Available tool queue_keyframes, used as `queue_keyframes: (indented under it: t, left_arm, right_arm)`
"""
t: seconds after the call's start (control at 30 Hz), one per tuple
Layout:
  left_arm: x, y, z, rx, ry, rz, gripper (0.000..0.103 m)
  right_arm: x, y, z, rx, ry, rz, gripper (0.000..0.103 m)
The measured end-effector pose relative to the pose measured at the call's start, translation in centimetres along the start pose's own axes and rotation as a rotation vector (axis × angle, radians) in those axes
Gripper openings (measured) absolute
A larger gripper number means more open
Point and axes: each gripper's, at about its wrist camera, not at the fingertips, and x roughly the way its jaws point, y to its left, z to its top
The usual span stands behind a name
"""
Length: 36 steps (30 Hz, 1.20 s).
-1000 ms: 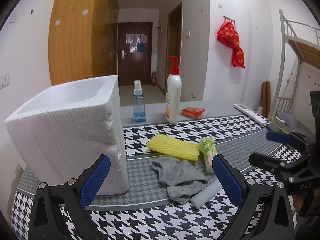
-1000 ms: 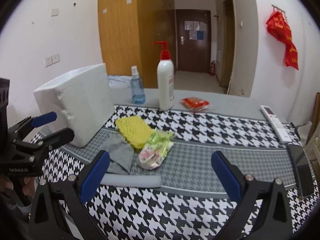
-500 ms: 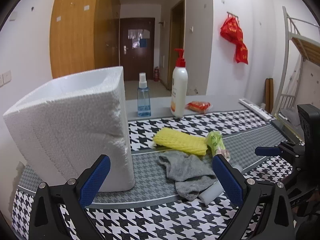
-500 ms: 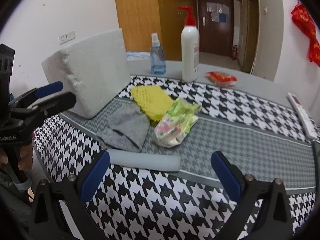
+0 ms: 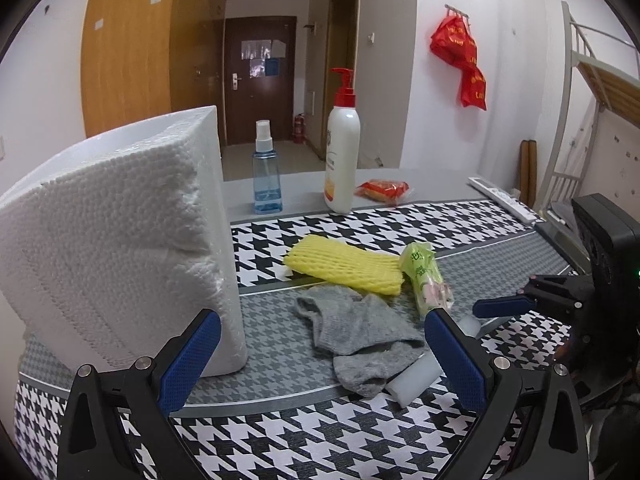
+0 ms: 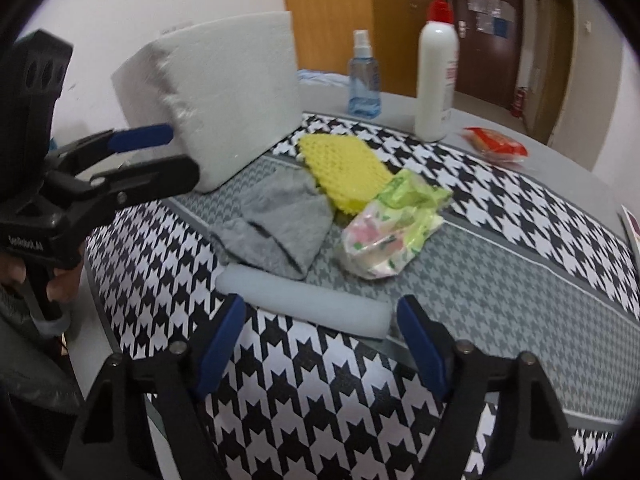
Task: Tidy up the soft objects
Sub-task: 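Lower the right gripper onto the white foam tube and close it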
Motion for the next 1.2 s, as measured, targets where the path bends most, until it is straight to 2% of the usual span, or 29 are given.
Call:
queue_keyframes:
  t: [0.17,0.27,0.57,0.7,0.83,0.93,1.2]
  left_arm:
    - [-0.3,-0.2,-0.1,0.002,-0.003,-0.021,0.102]
    - [-0.5,0.0,0.0,-0.016,-0.011,-0.020,0.102]
    - [-1.2,-0.1,-0.3,-0.011,-0.013,-0.021,0.102]
    - [-1.4,-0.1,-0.4,-0.014,-0.012,-0.026,0.102]
    - [-1.4,0.0,-0.5,-0.022,-0.006,-0.027,0.102]
    - [-1.6,0.0,-0.5,-0.021,-0.010,-0.024,0.102]
    - [-1.8,-0.4,-0.5,-0.019,-0.010,-0.029,0.102]
  right_arm:
    - [0.7,-0.1,0.6,-0.054,0.021,0.043,0.077]
    - [1.8,0.0,1.0,-0.080,0.056,0.026,0.075]
    - [3.0,-1.1,1.8,-0.122,0.070,0.030,0.075]
    - [4.0,-0.6,1.6,-0.178,0.109,0.040,0.075]
    - [4.4,-0.5,1.8,-0.214,0.113,0.048,0.074]
    - [4.3,-0.6,1.8,-0.228,0.113,0.051,0.066]
    - [2.6,-0.7,0.9,-0.249,0.119,-0.046,0.022]
